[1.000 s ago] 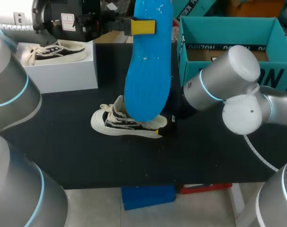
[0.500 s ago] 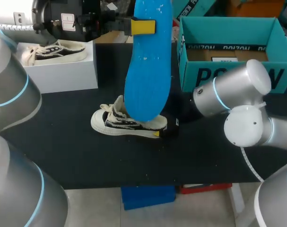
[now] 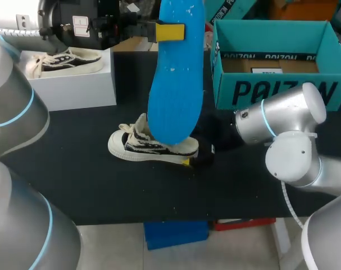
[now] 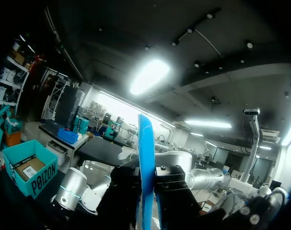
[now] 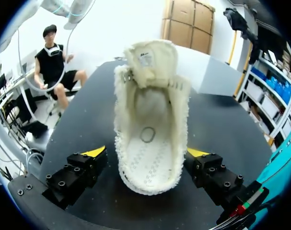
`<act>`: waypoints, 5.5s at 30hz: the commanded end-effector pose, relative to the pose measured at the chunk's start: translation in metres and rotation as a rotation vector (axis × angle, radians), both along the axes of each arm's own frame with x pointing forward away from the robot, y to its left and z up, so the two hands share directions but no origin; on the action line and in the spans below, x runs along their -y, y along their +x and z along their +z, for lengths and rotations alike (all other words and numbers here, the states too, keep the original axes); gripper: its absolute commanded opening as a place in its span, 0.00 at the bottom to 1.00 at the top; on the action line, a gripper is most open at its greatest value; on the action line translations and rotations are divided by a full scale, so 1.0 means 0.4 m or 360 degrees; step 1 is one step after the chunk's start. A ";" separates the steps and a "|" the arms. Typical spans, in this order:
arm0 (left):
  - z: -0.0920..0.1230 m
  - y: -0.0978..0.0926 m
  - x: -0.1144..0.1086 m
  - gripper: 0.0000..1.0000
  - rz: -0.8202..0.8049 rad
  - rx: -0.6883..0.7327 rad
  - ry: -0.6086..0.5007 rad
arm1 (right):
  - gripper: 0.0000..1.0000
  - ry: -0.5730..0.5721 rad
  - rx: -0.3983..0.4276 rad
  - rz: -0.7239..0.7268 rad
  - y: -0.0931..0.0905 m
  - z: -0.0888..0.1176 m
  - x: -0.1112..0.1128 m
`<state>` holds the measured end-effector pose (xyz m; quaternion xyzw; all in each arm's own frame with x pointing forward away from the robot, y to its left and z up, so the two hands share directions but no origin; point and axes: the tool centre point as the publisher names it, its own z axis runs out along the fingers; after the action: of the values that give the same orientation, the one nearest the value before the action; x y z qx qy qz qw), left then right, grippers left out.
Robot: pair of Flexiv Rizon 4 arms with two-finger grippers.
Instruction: Take the shoe out of the shoebox, open the shoe tongue, remove and reinsert the insole, then place the shoe into the shoebox
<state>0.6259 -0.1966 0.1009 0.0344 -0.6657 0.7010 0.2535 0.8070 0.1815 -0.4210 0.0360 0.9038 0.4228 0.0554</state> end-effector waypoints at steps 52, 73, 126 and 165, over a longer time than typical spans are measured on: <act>0.000 -0.001 0.002 0.00 0.0002 -0.0001 0.0005 | 1.00 -0.1080 -0.0149 -0.0045 0.092 0.132 0.025; 0.000 -0.001 0.002 0.00 0.0002 -0.0001 0.0005 | 1.00 -0.1671 -0.0230 0.0012 0.115 0.147 -0.098; 0.000 -0.001 0.002 0.00 0.0002 -0.0001 0.0005 | 0.00 -0.1421 -0.0329 -0.0039 0.107 0.023 -0.177; 0.000 -0.001 0.002 0.00 0.0002 -0.0001 0.0005 | 0.00 -0.1506 -0.0713 -0.0844 0.105 0.297 -0.084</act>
<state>0.6258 -0.1965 0.1009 0.0344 -0.6656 0.7011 0.2534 0.8459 0.2176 -0.3242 0.2222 0.9713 -0.0844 -0.0096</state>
